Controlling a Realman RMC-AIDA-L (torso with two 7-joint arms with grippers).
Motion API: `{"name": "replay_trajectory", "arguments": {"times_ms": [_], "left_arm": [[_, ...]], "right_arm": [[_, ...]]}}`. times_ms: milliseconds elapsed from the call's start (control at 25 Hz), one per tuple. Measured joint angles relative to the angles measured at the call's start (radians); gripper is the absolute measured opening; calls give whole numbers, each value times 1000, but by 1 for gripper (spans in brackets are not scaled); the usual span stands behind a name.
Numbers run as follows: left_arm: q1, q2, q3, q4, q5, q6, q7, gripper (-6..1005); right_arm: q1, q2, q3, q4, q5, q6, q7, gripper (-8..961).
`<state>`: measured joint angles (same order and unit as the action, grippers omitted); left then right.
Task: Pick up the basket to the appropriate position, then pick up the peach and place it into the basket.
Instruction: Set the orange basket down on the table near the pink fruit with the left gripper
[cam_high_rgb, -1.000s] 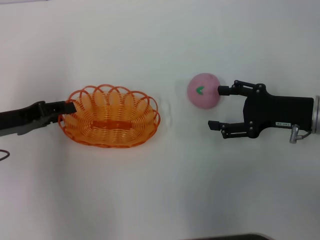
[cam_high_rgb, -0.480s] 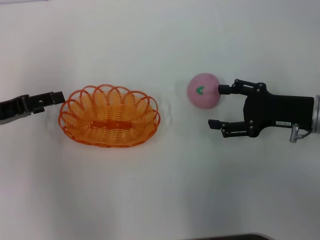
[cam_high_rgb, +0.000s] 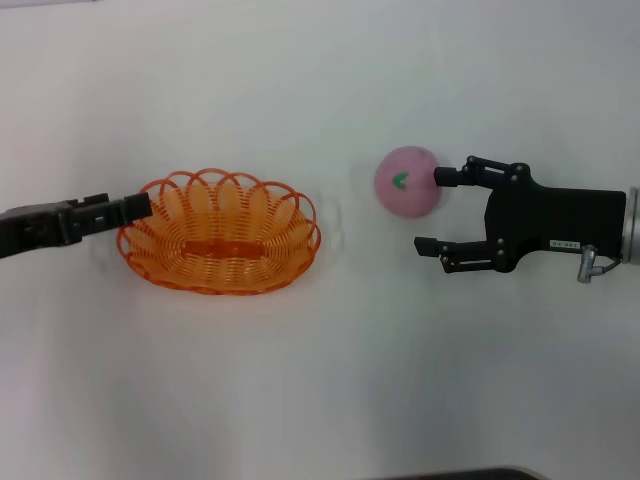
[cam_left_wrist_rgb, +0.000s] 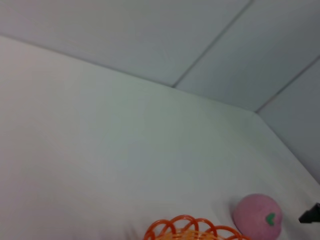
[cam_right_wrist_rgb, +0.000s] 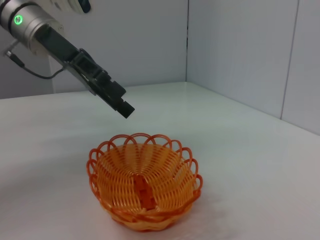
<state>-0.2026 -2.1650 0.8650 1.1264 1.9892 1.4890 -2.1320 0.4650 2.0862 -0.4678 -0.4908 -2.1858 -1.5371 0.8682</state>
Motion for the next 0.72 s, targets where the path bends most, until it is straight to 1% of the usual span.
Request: {"name": "replay_trajectory", "arguments": {"times_ms": [240, 400, 560, 720], "left_arm": [[2, 1, -30, -31, -21, 49, 190, 822], [4, 2, -91, -61, -50, 101, 345, 822], [4, 4, -97, -66, -47, 105, 365, 823], [-3, 6, -89, -69, 4, 115, 426, 823]], "right_arm": [[3, 0, -1, 0, 0, 5, 0, 931], [6, 2, -5, 1, 0, 11, 0, 931], [7, 2, -6, 1, 0, 12, 0, 930], [10, 3, -6, 2, 0, 12, 0, 930]]}}
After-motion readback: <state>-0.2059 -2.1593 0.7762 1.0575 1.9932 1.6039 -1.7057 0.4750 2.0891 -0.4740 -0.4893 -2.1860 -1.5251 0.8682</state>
